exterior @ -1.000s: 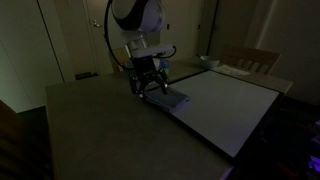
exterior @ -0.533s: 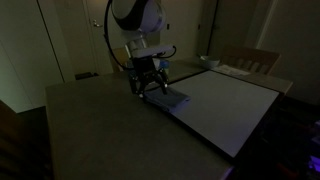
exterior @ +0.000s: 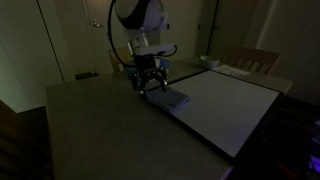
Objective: Wipe the white surface with the cloth
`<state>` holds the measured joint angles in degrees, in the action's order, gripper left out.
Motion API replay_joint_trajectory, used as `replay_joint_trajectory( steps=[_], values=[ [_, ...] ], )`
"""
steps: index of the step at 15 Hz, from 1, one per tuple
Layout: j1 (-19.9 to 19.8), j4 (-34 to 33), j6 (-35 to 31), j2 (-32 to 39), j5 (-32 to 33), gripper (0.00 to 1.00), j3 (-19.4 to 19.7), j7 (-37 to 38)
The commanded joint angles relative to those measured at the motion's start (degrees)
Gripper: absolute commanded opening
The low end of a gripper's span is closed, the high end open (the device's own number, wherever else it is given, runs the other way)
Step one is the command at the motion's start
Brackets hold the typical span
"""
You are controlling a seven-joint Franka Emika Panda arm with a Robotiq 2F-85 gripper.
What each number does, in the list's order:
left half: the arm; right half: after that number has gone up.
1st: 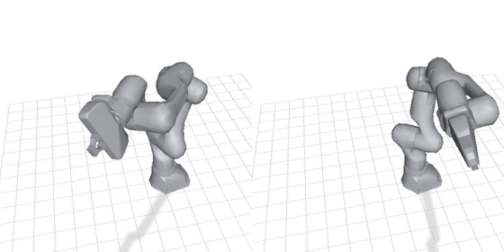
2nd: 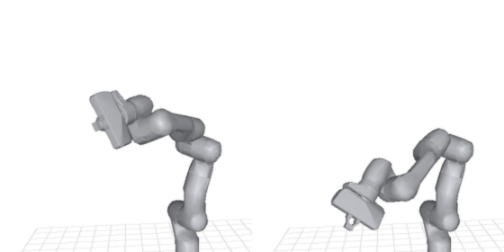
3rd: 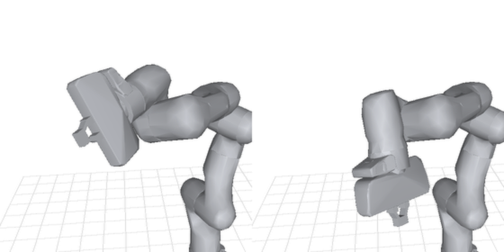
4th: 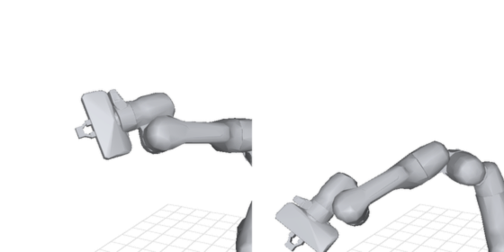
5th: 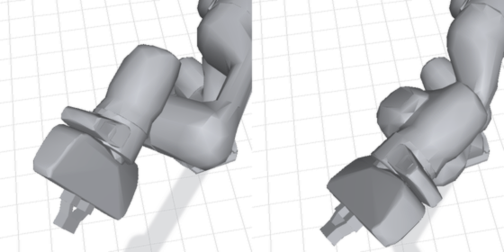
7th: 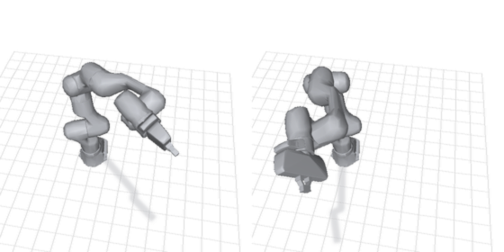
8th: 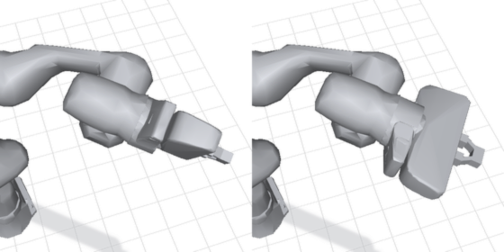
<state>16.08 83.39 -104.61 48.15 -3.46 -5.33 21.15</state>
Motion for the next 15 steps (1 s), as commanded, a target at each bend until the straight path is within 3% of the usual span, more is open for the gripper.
replay_joint_trajectory(
  steps=[1, 4, 7, 8, 10, 15],
  values=[
    [-3.17, 5.52, -4.46, -3.69, -0.77, 1.00, -0.62, -7.92],
    [-6.70, 9.22, -7.26, -5.81, -1.59, 1.00, -2.58, -19.33],
    [-9.73, 11.06, -5.08, -7.51, -3.93, 1.00, -4.81, -27.76],
    [-7.37, 6.61, -4.70, -4.11, -2.02, 1.00, -2.82, -23.30],
    [-8.47, 7.82, -4.59, -5.18, -2.88, 1.00, -3.62, -25.94],
    [-8.15, 10.14, -6.57, -5.50, -2.62, 1.00, -2.51, -23.15]
  ],
)
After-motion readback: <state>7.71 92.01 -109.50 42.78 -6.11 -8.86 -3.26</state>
